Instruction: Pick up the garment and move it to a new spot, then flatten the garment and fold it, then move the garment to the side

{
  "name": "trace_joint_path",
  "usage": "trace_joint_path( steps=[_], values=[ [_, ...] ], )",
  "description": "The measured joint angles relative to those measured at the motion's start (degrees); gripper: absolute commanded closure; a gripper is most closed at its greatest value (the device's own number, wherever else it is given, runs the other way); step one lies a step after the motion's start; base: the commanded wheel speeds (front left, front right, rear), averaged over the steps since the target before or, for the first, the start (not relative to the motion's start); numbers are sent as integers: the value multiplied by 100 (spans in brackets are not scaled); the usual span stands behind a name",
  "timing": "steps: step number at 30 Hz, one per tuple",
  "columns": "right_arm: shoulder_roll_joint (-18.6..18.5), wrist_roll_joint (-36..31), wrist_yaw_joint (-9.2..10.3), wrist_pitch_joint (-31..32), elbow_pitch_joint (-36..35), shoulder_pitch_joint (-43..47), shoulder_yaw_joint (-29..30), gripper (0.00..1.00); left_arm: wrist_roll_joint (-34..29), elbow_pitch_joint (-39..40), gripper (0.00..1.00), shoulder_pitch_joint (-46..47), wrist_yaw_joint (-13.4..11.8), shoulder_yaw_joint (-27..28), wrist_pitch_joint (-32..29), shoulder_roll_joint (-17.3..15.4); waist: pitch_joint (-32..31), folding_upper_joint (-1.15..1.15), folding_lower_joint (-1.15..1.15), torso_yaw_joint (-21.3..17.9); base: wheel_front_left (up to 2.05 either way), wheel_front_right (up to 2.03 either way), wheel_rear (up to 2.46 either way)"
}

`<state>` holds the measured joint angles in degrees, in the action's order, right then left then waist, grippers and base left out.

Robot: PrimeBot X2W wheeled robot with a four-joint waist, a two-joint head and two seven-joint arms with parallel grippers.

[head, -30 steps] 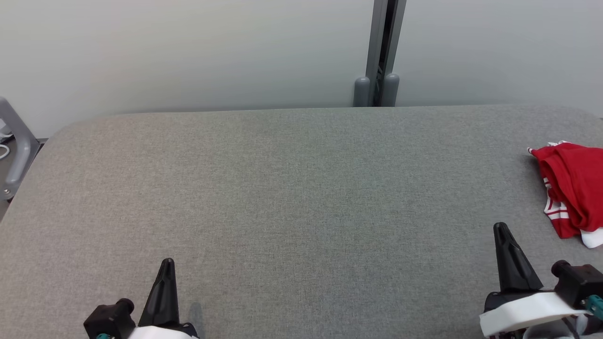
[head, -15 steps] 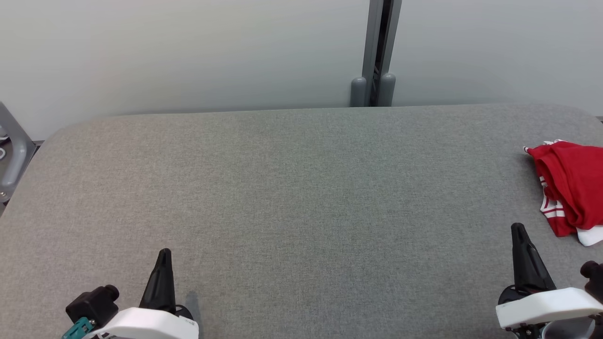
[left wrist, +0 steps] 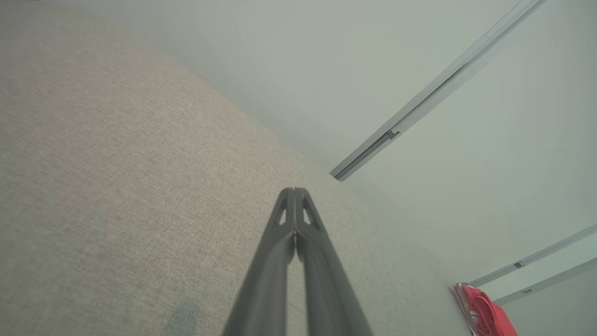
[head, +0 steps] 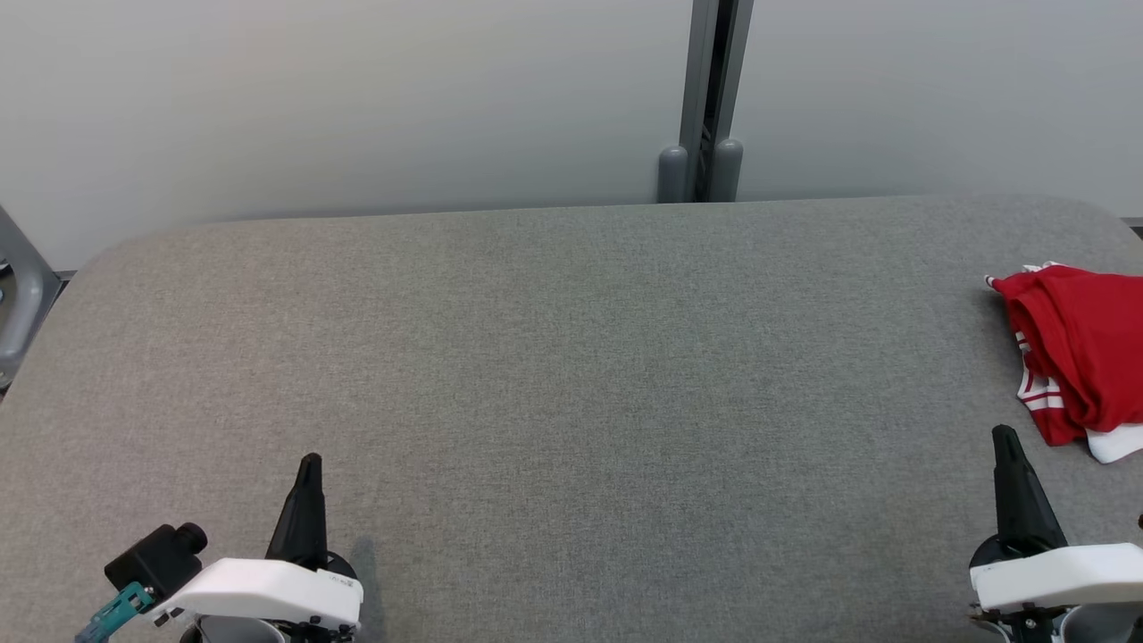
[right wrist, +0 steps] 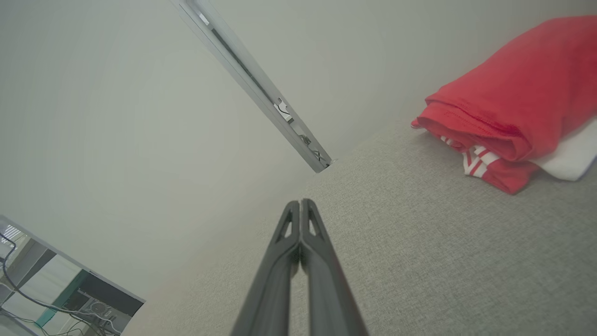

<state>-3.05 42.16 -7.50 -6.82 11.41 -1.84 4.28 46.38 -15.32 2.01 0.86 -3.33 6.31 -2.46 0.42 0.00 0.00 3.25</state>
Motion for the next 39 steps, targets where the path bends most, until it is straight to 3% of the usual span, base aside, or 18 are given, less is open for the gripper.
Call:
trace_joint_path(
  steps=[39],
  values=[
    [15, 2618, 1, 644, -78, 0, 434, 100, 2432, -349, 100, 591, 342, 159, -682, -11, -10, 0, 0, -139, 0, 0, 0]
  ],
)
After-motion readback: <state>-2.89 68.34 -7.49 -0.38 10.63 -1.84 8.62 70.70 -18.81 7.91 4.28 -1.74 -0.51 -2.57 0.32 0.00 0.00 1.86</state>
